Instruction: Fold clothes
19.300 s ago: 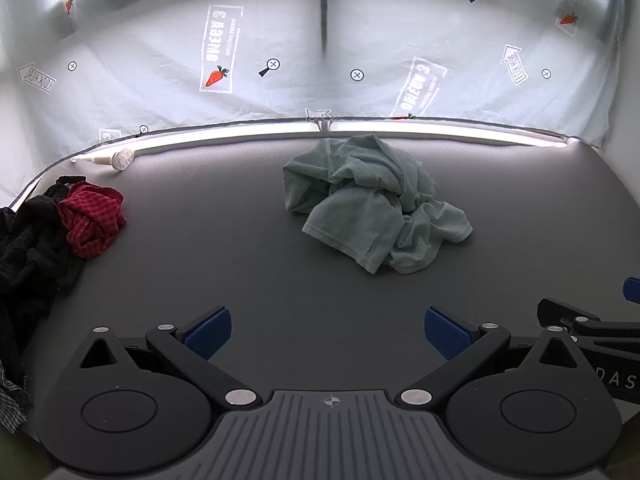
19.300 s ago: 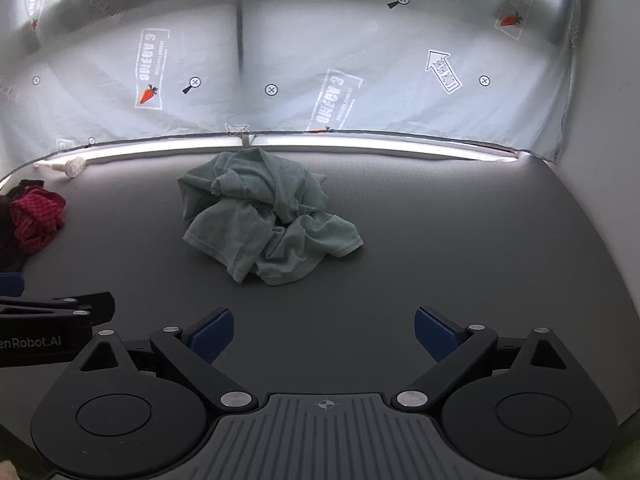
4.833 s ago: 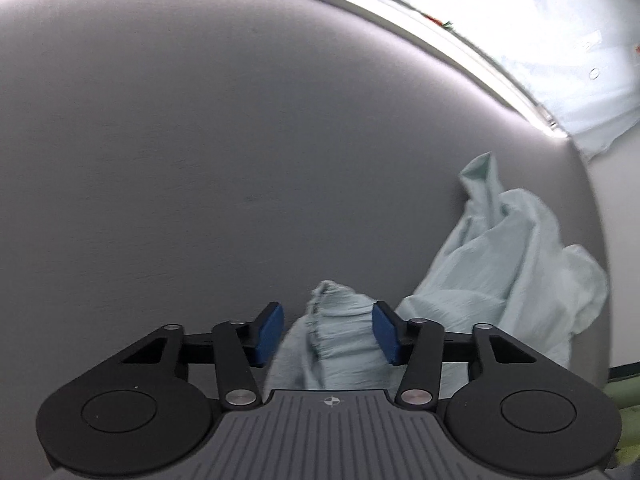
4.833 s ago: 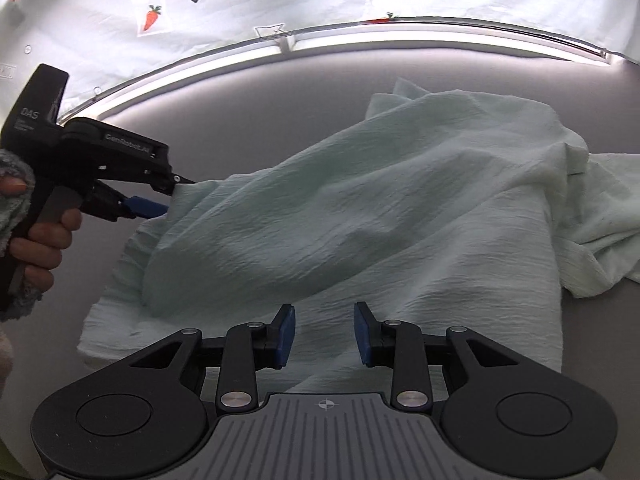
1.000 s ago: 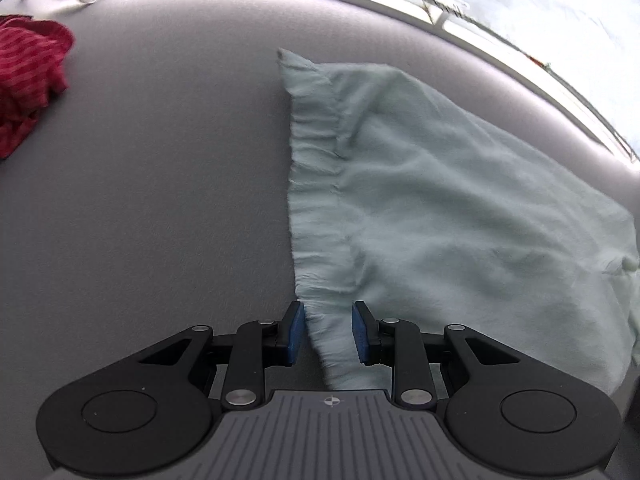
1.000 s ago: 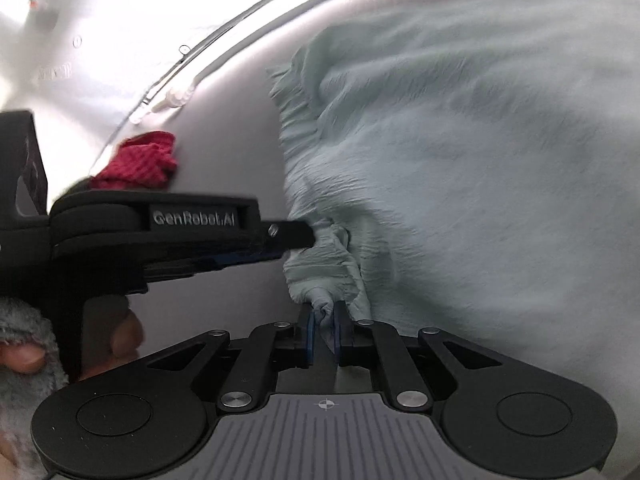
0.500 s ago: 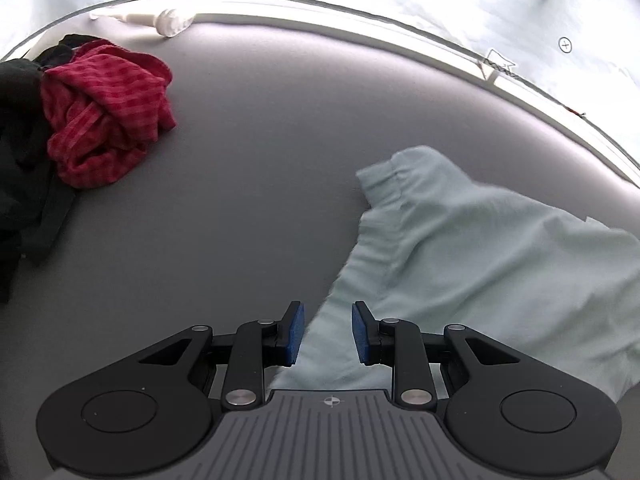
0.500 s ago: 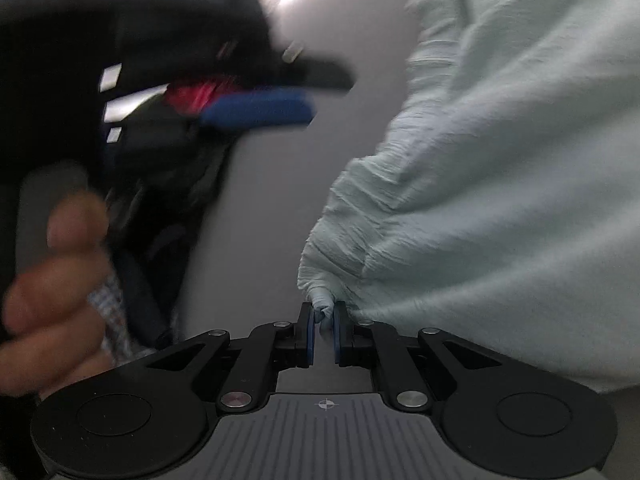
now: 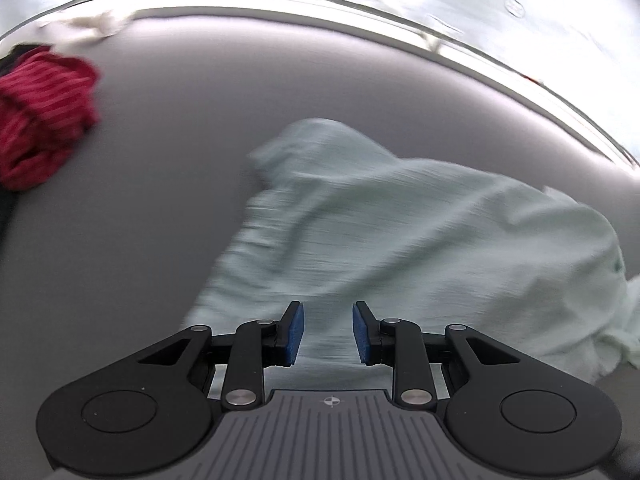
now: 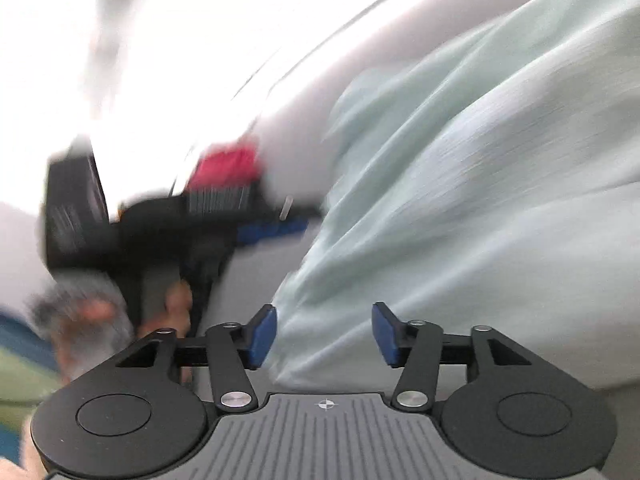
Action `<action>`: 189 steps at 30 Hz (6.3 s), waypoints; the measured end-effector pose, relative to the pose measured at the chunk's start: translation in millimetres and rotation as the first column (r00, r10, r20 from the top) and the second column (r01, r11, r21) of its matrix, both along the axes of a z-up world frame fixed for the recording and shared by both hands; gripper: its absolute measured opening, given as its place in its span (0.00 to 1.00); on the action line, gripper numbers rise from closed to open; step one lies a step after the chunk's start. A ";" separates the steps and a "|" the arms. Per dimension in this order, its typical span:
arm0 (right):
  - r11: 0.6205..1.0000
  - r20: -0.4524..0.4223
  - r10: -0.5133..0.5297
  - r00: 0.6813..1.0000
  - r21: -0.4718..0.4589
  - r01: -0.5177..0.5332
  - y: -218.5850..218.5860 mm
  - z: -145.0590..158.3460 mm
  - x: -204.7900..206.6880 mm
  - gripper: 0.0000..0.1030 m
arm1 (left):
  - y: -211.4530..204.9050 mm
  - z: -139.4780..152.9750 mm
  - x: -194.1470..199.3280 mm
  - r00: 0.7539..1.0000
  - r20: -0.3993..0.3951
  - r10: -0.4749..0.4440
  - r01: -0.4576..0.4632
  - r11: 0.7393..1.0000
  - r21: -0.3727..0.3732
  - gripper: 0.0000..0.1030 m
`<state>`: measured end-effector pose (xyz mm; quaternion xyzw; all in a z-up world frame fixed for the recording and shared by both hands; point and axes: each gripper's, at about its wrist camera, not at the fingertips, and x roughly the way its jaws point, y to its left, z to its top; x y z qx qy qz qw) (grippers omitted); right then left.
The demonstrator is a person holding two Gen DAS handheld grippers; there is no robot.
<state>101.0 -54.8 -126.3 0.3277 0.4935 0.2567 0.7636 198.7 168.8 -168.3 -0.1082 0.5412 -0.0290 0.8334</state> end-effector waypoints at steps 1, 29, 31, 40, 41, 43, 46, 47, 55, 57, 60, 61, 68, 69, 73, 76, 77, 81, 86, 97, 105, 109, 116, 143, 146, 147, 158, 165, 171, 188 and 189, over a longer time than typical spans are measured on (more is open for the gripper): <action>0.995 0.007 -0.094 0.996 -0.016 0.094 -38.1 3.8 -3.3 0.74 | -13.4 -0.5 1.7 1.000 0.003 -0.011 0.011 1.000 -0.001 0.34; 0.638 -0.012 -0.684 0.729 -0.494 0.591 -431.6 -38.8 4.8 0.04 | -161.9 -18.9 -32.5 0.936 0.057 0.348 -0.352 0.920 0.169 0.35; 0.640 -0.014 -0.688 0.726 -0.483 0.597 -430.8 -36.1 3.7 0.04 | -156.2 -18.3 -32.8 0.933 0.052 0.355 -0.359 0.915 0.186 0.35; 0.531 0.130 -0.758 0.639 -0.446 0.721 -456.4 73.9 -80.0 0.03 | -126.0 -27.2 -32.7 0.928 0.031 0.370 -0.368 0.906 0.207 0.35; 0.515 0.147 -0.765 0.627 -0.445 0.733 -458.1 88.3 -84.2 0.03 | -123.7 -26.6 -32.1 0.930 0.029 0.365 -0.363 0.909 0.203 0.35; 0.486 0.195 -0.768 0.610 -0.442 0.754 -456.2 115.8 -81.8 0.03 | -121.9 -25.9 -31.4 0.936 0.032 0.352 -0.351 0.914 0.205 0.35; 0.459 0.287 -0.746 0.601 -0.432 0.776 -451.4 143.4 -45.7 0.03 | -121.6 -29.3 -28.5 0.943 0.036 0.330 -0.329 0.917 0.227 0.35; 0.459 0.321 -0.723 0.612 -0.439 0.772 -449.0 148.1 -31.7 0.03 | -120.7 -31.5 -27.6 0.944 0.034 0.328 -0.326 0.917 0.229 0.35; 0.487 0.214 -0.592 0.777 -0.674 0.556 -423.4 63.7 53.5 0.11 | -117.2 -35.6 -31.9 0.942 0.045 0.333 -0.334 0.911 0.242 0.37; 0.508 0.182 -0.615 0.767 -0.653 0.562 -423.5 53.6 45.4 0.23 | -121.8 -31.1 -35.0 0.945 0.061 0.320 -0.325 0.913 0.248 0.38; 0.498 0.194 -0.693 0.694 -0.567 0.656 -445.8 49.6 16.6 0.58 | -148.0 -15.5 -45.8 0.963 0.097 0.253 -0.267 0.944 0.192 0.38; 0.480 0.198 -0.711 0.675 -0.565 0.671 -467.2 45.8 5.3 0.59 | -162.3 -10.1 -49.8 0.969 0.106 0.222 -0.237 0.957 0.165 0.38; 0.489 0.061 -0.803 0.592 -0.499 0.715 -558.0 4.6 -46.5 0.59 | -285.8 15.1 -72.4 0.980 0.175 -0.097 0.091 0.995 0.047 0.43; 0.499 0.041 -0.806 0.590 -0.490 0.715 -566.7 -4.0 -50.1 0.58 | -303.8 16.4 -74.9 0.970 0.191 -0.153 0.145 0.988 0.055 0.43; 0.556 0.006 -0.769 0.639 -0.486 0.674 -561.8 -23.8 -68.9 0.54 | -396.1 7.5 -86.2 0.858 0.239 -0.455 0.430 0.890 0.151 0.44; 0.603 0.000 -0.733 0.681 -0.465 0.649 -550.2 -25.6 -69.5 0.54 | -432.8 -4.8 -87.4 0.795 0.228 -0.562 0.519 0.825 0.223 0.45; 0.603 -0.001 -0.732 0.681 -0.467 0.647 -548.6 -23.9 -69.8 0.54 | -442.8 -8.8 -86.5 0.778 0.221 -0.587 0.543 0.807 0.231 0.46; 0.619 -0.043 -0.726 0.686 -0.475 0.625 -544.0 -35.4 -61.7 0.44 | -462.1 -13.0 -83.2 0.756 0.234 -0.612 0.588 0.791 0.169 0.58; 0.617 -0.037 -0.726 0.686 -0.474 0.628 -542.1 -42.3 -60.4 0.05 | -481.5 -15.8 -83.6 0.700 0.259 -0.666 0.659 0.741 0.126 0.61; 0.581 0.052 -0.745 0.666 -0.440 0.685 -557.5 -8.1 -81.7 0.03 | -564.2 -27.2 -102.2 0.524 0.281 -0.804 0.771 0.588 0.245 0.61; 0.560 0.044 -0.768 0.639 -0.439 0.703 -559.9 -14.3 -85.0 0.03 | -561.5 -29.5 -91.5 0.583 0.274 -0.765 0.740 0.639 0.208 0.05; 0.534 0.064 -0.798 0.599 -0.386 0.752 -560.9 7.7 -99.1 0.03 | -535.9 -2.5 -73.3 0.689 0.307 -0.656 0.670 0.738 0.074 0.04; 0.538 0.303 -0.749 0.589 -0.240 0.808 -555.8 81.2 -66.3 0.03 | -497.0 38.1 3.6 0.800 0.395 -0.451 0.482 0.876 0.025 0.04; 0.638 0.241 -0.401 0.884 -0.619 0.458 -472.1 -16.0 17.6 0.40 | -372.1 3.8 10.3 0.985 0.131 -0.112 0.107 0.993 0.039 0.18; 0.596 0.194 -0.412 0.890 -0.682 0.424 -467.5 -30.6 36.4 0.29 | -357.8 11.3 11.8 0.986 0.155 -0.066 0.062 0.998 0.034 0.20; 0.580 0.190 -0.421 0.887 -0.696 0.424 -468.8 -34.4 45.8 0.05 | -352.1 14.0 11.0 0.985 0.163 -0.054 0.048 0.998 0.041 0.20; 0.397 0.368 -0.573 0.732 -0.657 0.641 -510.2 34.3 -5.5 0.02 | -297.9 -4.6 -6.9 0.993 0.110 0.044 -0.060 0.988 0.143 0.23; 0.309 0.348 -0.587 0.731 -0.738 0.599 -526.1 56.3 -44.7 0.02 | -290.2 -9.1 -17.6 0.993 0.101 0.055 -0.071 0.985 0.159 0.25; 0.181 0.229 -0.702 0.674 -0.858 0.481 -542.9 44.4 -97.4 0.02 | -297.4 -16.4 -20.5 0.995 0.098 0.028 -0.047 0.980 0.194 0.26; 0.260 0.225 -0.761 0.609 -0.754 0.604 -588.8 40.9 -139.9 0.46 | -336.3 -1.0 -33.0 0.979 0.171 -0.109 0.089 0.989 0.120 0.28; 0.276 0.241 -0.749 0.617 -0.734 0.621 -588.7 45.7 -136.0 0.46 | -345.7 1.5 -34.8 0.974 0.180 -0.138 0.120 0.987 0.106 0.28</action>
